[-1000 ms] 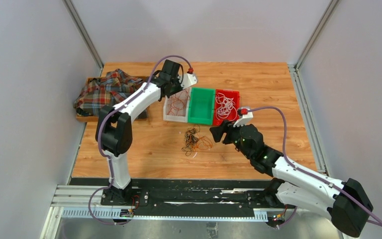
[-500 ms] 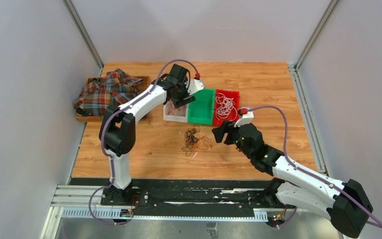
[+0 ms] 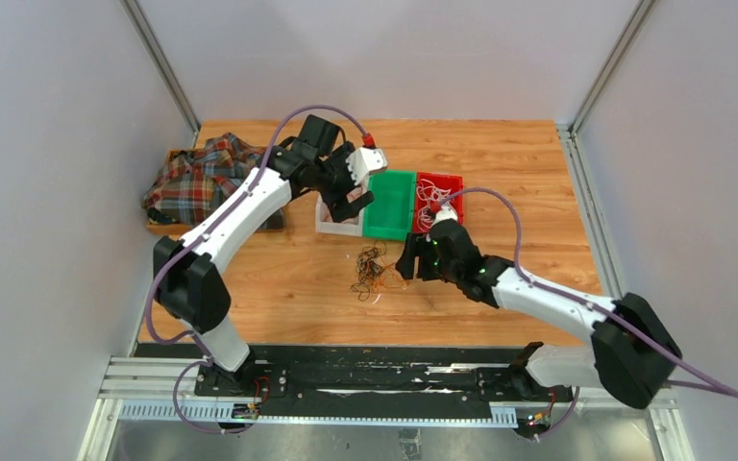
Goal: Untangle the cables
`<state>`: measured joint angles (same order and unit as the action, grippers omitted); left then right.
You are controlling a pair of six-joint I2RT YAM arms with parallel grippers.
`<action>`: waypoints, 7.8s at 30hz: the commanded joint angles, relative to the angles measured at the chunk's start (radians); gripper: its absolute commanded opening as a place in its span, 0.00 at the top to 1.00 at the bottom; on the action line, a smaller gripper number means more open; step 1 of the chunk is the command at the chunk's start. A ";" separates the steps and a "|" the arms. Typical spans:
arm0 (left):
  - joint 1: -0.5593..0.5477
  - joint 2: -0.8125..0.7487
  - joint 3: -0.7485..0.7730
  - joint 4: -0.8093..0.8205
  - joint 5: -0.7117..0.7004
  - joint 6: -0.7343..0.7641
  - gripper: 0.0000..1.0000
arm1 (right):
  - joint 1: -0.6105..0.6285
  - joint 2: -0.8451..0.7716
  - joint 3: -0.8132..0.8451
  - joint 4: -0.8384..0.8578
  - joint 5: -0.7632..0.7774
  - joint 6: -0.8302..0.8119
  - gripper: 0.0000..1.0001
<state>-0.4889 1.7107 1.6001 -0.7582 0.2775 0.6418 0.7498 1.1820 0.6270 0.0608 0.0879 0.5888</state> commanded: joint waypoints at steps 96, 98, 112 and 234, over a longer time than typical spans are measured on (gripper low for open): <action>-0.249 -0.616 -0.230 -0.129 0.113 0.237 0.00 | -0.030 0.096 0.509 -0.137 -0.841 -0.259 0.99; -0.261 -0.587 -0.220 -0.129 0.093 0.230 0.04 | -0.028 0.100 0.507 -0.128 -0.853 -0.255 0.99; -0.350 -0.557 -0.298 -0.055 -0.094 0.413 0.58 | -0.024 0.114 0.442 0.013 -0.912 -0.173 0.99; -0.139 -0.182 0.293 1.020 -0.500 0.510 1.00 | 0.026 0.148 0.101 0.058 -0.309 -0.080 0.60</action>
<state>-0.6384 1.5284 1.8999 0.2100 -0.2077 1.1671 0.7990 1.3579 0.7456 0.1589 -0.2676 0.5018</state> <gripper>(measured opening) 0.017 0.404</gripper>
